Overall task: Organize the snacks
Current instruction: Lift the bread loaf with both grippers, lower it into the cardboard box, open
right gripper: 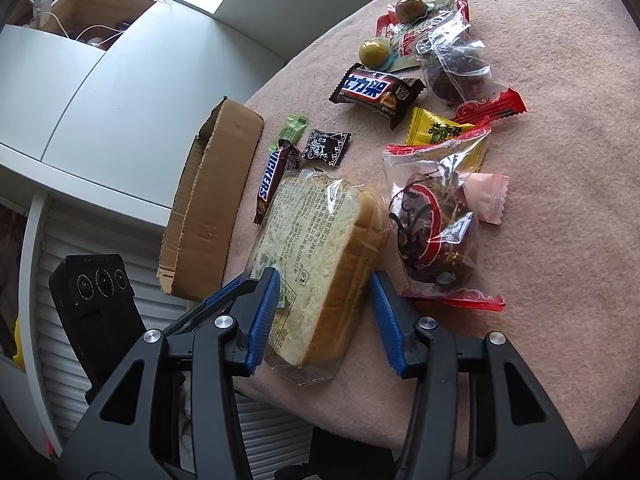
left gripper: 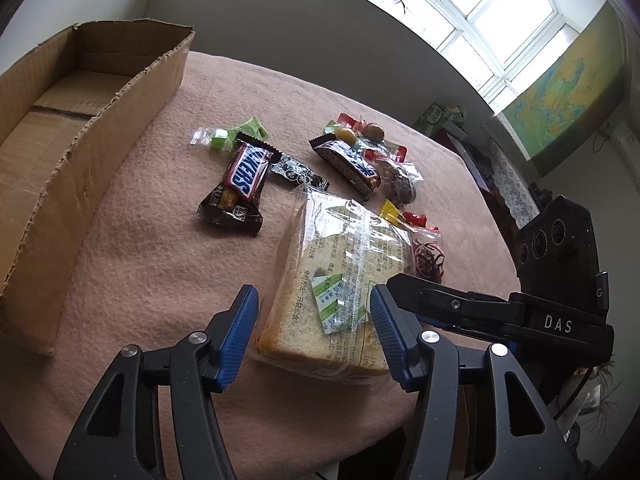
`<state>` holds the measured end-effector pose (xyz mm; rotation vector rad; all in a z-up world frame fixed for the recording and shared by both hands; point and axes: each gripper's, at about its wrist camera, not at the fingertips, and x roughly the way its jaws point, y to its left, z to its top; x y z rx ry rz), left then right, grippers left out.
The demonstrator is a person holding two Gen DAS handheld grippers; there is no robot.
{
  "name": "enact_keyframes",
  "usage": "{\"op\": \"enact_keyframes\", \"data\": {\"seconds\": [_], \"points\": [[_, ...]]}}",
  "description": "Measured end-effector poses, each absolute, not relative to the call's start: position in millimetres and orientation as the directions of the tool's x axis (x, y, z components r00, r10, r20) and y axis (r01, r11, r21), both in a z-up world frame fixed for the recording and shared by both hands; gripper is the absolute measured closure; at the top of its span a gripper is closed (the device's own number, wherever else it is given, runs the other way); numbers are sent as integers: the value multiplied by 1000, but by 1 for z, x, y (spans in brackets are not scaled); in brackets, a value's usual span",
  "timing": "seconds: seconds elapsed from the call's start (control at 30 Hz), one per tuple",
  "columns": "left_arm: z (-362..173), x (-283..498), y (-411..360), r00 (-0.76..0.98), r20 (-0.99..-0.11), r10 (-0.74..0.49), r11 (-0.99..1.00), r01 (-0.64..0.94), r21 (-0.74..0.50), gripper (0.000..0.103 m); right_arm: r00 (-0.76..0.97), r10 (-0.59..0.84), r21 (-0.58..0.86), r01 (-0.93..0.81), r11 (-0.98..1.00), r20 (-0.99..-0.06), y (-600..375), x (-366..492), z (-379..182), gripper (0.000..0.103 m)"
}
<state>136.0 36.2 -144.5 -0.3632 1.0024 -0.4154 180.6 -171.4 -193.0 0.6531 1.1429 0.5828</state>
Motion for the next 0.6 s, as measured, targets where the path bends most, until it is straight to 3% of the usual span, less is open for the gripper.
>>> {"op": "enact_keyframes", "data": {"seconds": [0.6], "points": [[-130, 121, 31, 505, -710, -491, 865, 187, -466, 49, 329, 709, 707, -149, 691, -624, -157, 172, -168, 59]]}}
